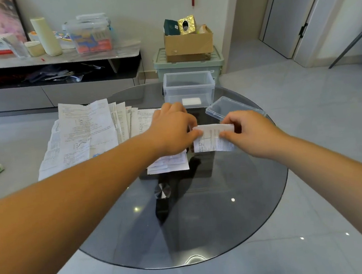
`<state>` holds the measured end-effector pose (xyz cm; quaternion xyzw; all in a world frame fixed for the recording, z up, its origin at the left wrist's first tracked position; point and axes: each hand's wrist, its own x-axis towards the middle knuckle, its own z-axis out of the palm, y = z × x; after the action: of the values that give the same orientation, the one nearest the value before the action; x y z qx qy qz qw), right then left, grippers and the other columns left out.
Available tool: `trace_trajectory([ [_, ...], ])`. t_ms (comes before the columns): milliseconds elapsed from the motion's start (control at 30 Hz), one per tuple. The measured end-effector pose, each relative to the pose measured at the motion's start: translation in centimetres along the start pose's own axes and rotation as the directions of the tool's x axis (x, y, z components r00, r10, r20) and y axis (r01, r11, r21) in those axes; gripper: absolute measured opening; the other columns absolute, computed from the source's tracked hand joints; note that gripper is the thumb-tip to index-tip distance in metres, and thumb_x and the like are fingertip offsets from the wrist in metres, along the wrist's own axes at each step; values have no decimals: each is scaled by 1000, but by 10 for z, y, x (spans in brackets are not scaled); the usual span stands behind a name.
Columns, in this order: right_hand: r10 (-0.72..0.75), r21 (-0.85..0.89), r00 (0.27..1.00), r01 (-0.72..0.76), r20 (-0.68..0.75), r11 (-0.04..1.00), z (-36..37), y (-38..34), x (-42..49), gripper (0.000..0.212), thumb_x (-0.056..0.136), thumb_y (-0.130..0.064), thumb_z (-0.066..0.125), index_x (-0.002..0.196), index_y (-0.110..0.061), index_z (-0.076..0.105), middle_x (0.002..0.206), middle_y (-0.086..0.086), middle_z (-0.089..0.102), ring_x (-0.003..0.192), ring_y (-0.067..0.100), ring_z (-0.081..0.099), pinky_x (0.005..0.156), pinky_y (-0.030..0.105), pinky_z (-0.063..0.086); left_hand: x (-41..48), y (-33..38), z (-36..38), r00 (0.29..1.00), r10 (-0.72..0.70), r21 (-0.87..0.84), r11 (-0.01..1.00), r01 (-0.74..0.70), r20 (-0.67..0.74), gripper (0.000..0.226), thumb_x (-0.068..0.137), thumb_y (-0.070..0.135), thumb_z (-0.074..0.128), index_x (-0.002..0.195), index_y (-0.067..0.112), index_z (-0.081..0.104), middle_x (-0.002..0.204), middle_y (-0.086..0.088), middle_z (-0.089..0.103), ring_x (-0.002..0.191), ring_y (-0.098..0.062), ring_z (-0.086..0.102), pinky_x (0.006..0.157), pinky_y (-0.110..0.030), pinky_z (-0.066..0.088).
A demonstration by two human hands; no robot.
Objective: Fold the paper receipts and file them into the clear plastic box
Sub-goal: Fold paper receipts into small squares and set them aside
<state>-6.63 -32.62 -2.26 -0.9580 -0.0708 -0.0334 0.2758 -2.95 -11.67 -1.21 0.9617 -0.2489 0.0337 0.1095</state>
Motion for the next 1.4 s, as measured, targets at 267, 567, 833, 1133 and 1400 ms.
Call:
trace_trajectory([
  [267,33,-196,998,-44,-59,980,9,22,9,50,81,-44,78,122,-27,55,115,-6,59,105,15,53,83,34,50,19,0,19,1000,-17,146,989,18,-7,35,87,61,60,96,28,60,122,-1,48,121,-24,38,104,-42,31],
  [567,17,-84,997,-24,-76,996,17,25,11,48,81,-36,80,122,-26,58,110,-8,46,99,14,53,85,32,50,17,-1,30,998,6,125,992,2,-61,63,85,65,59,131,26,44,126,1,57,124,-24,41,107,-45,28],
  [833,25,-80,994,-33,-105,996,21,24,11,43,84,-36,78,120,-25,57,115,-5,47,90,16,57,80,30,51,18,7,32,1000,-3,120,993,2,13,56,91,57,55,137,27,42,120,-1,62,123,-25,43,109,-47,23],
  [1133,22,-95,991,-35,-134,995,17,22,10,39,85,-39,76,118,-27,59,112,-8,47,85,11,56,75,25,46,10,7,27,999,-29,55,998,30,-33,55,92,55,54,135,23,42,110,2,64,119,-25,47,107,-47,26],
  [1400,-13,-58,955,-4,-295,998,0,2,1,31,90,-39,70,116,-26,60,114,-7,47,92,15,56,79,28,46,-44,-48,-10,973,-113,-84,992,98,-204,31,93,45,62,117,25,58,112,7,63,105,-16,58,102,-43,46],
])
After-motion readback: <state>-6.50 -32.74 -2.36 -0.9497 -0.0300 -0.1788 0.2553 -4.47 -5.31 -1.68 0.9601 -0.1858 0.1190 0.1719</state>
